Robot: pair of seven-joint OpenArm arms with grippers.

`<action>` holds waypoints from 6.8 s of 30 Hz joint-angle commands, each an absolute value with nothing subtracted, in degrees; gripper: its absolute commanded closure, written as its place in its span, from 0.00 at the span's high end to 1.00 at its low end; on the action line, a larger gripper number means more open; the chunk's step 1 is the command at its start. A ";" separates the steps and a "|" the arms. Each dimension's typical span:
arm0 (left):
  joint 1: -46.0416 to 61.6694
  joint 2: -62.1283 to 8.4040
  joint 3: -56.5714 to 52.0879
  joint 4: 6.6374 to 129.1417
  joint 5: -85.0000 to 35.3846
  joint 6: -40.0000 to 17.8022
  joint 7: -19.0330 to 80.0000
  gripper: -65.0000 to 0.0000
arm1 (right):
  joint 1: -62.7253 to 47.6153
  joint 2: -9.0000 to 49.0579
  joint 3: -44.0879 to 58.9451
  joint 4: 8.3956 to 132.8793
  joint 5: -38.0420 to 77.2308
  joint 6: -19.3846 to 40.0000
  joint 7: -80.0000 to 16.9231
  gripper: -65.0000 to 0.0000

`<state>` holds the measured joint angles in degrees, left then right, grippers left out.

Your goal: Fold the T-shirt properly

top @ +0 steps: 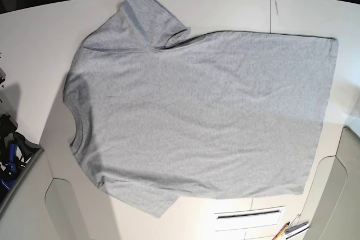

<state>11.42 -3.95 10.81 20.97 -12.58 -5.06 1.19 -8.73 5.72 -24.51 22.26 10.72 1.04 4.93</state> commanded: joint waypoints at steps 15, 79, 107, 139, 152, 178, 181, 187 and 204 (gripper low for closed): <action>51.77 -30.59 5.54 63.33 -20.05 -12.88 6.04 0.00 | -45.80 28.82 -21.15 67.55 10.52 0.12 2.63 0.00; 51.27 -21.61 -48.29 116.29 -67.92 -40.00 40.62 0.39 | -24.32 5.21 20.21 88.49 44.58 23.83 -27.09 0.19; 21.06 -31.24 -31.88 61.60 -67.09 -36.42 41.52 0.47 | -24.47 5.21 20.23 88.49 43.72 23.86 -27.22 0.00; 39.64 -30.76 -42.85 80.60 -76.44 -40.00 50.48 0.00 | -40.56 5.69 34.17 106.41 50.17 28.99 -35.51 0.00; 38.96 -29.56 -47.09 92.44 -76.18 -40.00 51.42 0.00 | -38.63 6.04 33.39 115.22 45.17 28.95 -36.49 0.00; 22.59 -30.65 -35.09 86.70 -51.68 -34.37 40.97 0.06 | -9.89 10.79 21.30 90.50 29.17 23.51 -33.78 0.00; 22.59 -30.65 -35.09 86.72 -51.83 -35.42 41.47 0.42 | -10.04 10.41 22.79 93.23 33.50 26.00 -42.33 0.32; 22.90 -30.65 -35.16 86.72 -52.05 -35.38 42.39 0.46 | -14.41 8.05 31.16 105.71 35.62 27.05 -47.44 0.39; 22.90 -30.61 -35.16 86.72 -52.97 -35.40 42.70 0.46 | -29.76 5.34 31.03 100.09 44.60 27.22 -49.25 0.39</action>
<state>22.98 -29.39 -34.57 85.97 -52.07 -34.76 43.66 -29.47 5.02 30.72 99.15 43.79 27.00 -49.56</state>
